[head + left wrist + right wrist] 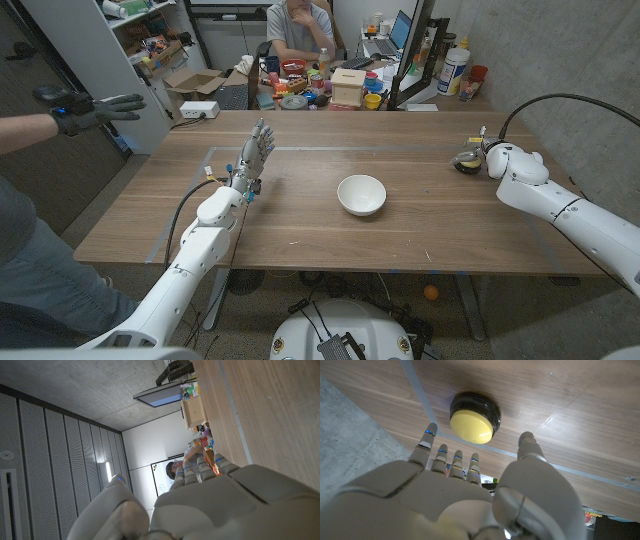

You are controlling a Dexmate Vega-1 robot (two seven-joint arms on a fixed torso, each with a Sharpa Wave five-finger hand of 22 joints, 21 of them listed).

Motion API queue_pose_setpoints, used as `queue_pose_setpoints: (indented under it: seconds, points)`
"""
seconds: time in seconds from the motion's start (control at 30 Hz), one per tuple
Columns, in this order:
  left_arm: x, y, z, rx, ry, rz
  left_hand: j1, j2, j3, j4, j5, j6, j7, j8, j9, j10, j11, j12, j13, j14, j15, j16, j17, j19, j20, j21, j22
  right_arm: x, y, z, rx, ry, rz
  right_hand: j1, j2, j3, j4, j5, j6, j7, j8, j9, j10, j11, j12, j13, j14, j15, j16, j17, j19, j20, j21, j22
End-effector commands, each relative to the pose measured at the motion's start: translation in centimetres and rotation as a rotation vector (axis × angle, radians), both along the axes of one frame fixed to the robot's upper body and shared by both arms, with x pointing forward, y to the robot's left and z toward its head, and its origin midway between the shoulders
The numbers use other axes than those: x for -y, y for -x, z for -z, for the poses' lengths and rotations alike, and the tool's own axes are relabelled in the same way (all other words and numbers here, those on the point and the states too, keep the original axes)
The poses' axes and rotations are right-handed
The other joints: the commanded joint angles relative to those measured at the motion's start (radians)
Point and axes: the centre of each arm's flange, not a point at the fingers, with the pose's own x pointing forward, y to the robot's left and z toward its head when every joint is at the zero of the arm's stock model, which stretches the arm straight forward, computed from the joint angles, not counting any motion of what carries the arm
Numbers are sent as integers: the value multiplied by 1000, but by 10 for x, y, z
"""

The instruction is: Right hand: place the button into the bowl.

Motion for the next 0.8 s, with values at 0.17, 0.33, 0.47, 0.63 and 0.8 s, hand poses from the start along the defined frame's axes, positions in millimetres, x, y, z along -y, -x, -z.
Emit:
queue_pose_setpoints:
  seconds: [0.17,0.33,0.47,0.63,0.8]
  points:
    - [6,1,5,-13,-7,9,2,11,-8,1,6,9,-7,6,2,-1,-11,6,0,2,7,8,6,-1,9,4,2,3,-17,8,-40,-18,3,3,-8,0,4,10,12,-4,13,4,18,-5,11,4,8,-6,11,2,20,1,-2,5]
    - [7,1,7,-22,-10,6,1,11,-9,1,7,10,-6,6,2,-2,-13,6,0,2,7,8,6,-1,10,4,2,6,-22,13,-57,-37,1,3,-6,0,6,12,21,-5,16,4,28,-3,16,4,16,-14,13,2,30,1,-2,5]
    - [7,1,7,-26,-9,8,1,12,-10,1,7,11,-6,7,2,-1,-14,7,0,3,7,8,6,-2,11,4,2,8,-23,16,-62,-47,2,3,-2,0,8,14,29,-7,20,4,34,-2,19,4,26,-17,16,3,41,1,-2,6]
    - [9,0,7,-31,-14,10,1,12,-12,1,8,11,-6,6,2,0,-12,7,0,3,6,8,7,-3,12,4,2,10,-26,20,-69,-57,-2,6,2,2,9,15,41,-8,24,4,50,-4,26,4,38,-24,19,3,59,0,0,6]
    - [11,-1,8,-37,-20,14,1,12,-13,1,8,12,-7,7,2,0,-13,7,0,3,5,8,7,-3,13,4,2,11,-29,23,-68,-63,-12,35,28,15,6,17,80,-16,33,4,84,-11,38,4,95,-46,29,3,161,-4,23,7]
